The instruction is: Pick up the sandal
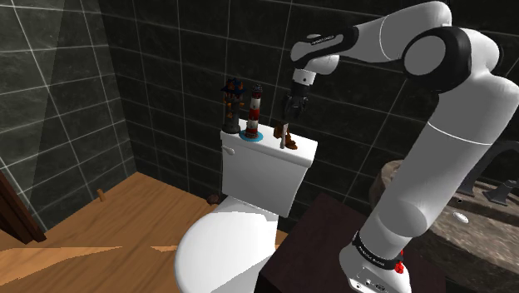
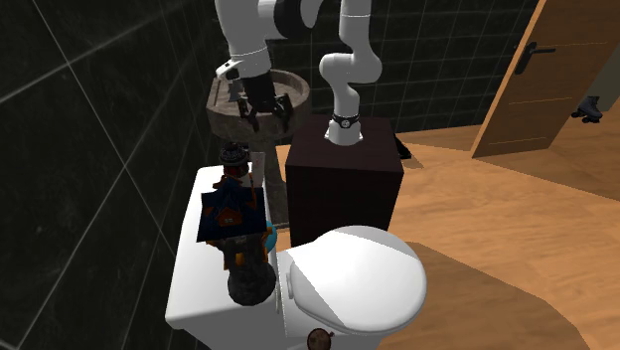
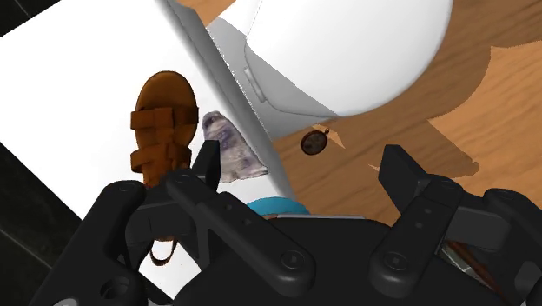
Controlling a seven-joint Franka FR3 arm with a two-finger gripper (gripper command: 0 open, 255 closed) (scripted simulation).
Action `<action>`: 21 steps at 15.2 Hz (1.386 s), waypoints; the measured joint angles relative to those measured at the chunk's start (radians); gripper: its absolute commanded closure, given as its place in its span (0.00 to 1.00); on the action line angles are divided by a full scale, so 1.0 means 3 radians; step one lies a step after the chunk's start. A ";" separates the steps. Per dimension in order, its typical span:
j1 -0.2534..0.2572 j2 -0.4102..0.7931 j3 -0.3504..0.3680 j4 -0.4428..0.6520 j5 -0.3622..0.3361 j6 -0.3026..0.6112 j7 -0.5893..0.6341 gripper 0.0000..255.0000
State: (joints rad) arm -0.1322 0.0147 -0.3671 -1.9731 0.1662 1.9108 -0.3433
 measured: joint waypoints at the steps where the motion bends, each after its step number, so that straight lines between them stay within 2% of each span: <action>1: -0.0027 0.0118 -0.0025 0.0092 0.0041 -0.0010 -0.0038 0.00; 8: -0.0293 0.1039 -0.0113 0.0796 0.0377 -0.0065 -0.0277 0.00; 12: -0.0490 0.1531 -0.0112 0.1292 0.0527 -0.0196 -0.0352 0.00; 19: -0.0525 0.1721 -0.0077 0.1273 0.0606 -0.0015 -0.0406 0.00; 20: -0.0527 0.1733 -0.0074 0.1268 0.0611 0.0001 -0.0411 1.00; 21: -0.0529 0.1741 -0.0073 0.1268 0.0614 0.0008 -0.0415 1.00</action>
State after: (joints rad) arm -0.2909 0.5369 -0.3889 -1.5927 0.3504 1.9131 -0.4676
